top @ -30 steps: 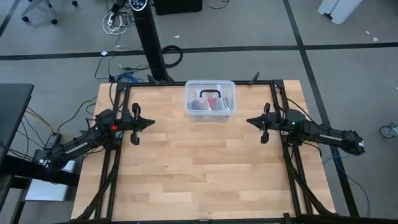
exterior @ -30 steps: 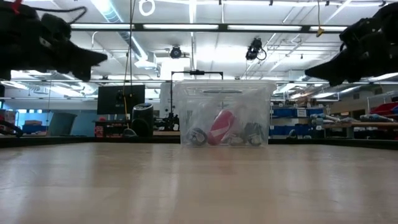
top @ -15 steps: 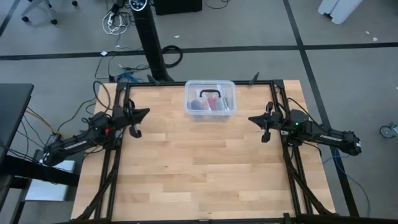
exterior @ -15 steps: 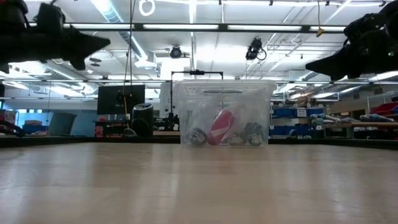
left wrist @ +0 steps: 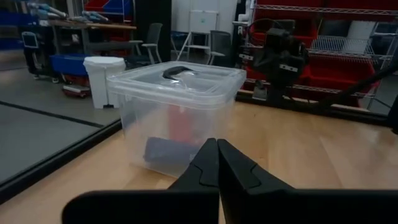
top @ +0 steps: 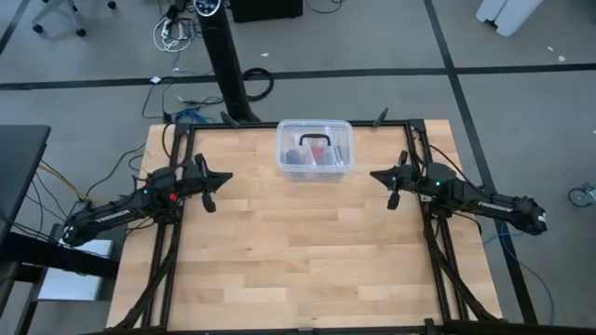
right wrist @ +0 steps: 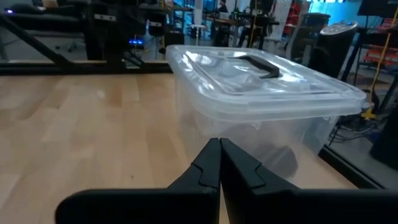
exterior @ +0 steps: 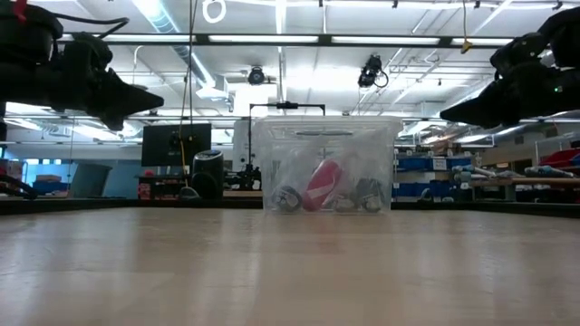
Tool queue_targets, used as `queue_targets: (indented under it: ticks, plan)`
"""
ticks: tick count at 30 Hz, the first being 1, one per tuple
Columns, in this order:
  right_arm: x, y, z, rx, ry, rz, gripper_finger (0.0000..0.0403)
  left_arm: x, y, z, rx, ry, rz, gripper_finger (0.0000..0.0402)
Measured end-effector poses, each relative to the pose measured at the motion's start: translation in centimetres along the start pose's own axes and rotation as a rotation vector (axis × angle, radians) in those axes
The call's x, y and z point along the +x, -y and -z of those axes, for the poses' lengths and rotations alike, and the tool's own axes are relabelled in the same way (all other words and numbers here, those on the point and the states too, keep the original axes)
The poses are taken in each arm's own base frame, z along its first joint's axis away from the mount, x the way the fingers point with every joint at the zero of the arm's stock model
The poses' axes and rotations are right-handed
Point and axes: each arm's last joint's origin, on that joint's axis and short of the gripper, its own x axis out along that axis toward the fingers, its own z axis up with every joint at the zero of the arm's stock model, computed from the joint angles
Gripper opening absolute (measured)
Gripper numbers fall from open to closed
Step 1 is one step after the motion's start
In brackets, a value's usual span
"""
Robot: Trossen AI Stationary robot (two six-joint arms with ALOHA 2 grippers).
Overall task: Roll bandage
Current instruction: Return to Home Position
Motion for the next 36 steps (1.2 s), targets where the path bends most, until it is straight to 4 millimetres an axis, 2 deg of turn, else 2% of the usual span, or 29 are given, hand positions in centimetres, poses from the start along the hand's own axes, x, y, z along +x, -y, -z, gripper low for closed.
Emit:
queue_targets:
  ticks: [5, 10, 17, 24, 36]
  plan:
    - [0.00, -0.15, -0.09, 0.062, 0.011, -0.026, 0.0004, 0.00, 0.00, 0.00, 0.004, 0.000, 0.001, 0.0001]
    - [-0.26, -0.50, -0.82, 0.046, 0.079, -0.111, 0.0002, -0.04, 0.02, -0.07, 0.061, 0.008, 0.007, 0.0001]
    - [-0.67, -0.14, -0.78, 0.029, 0.080, -0.002, 0.0004, -0.02, -0.01, -0.02, 0.028, 0.003, 0.000, 0.0001]
    - [-0.61, -0.21, -0.74, 0.123, 0.073, -0.017, 0.0005, -0.02, 0.01, -0.28, 0.030, 0.030, 0.002, 0.0001]
    - [-0.62, -0.21, -0.75, 0.122, 0.074, -0.017, 0.0004, -0.02, 0.03, -0.51, 0.031, 0.052, 0.003, 0.0001]
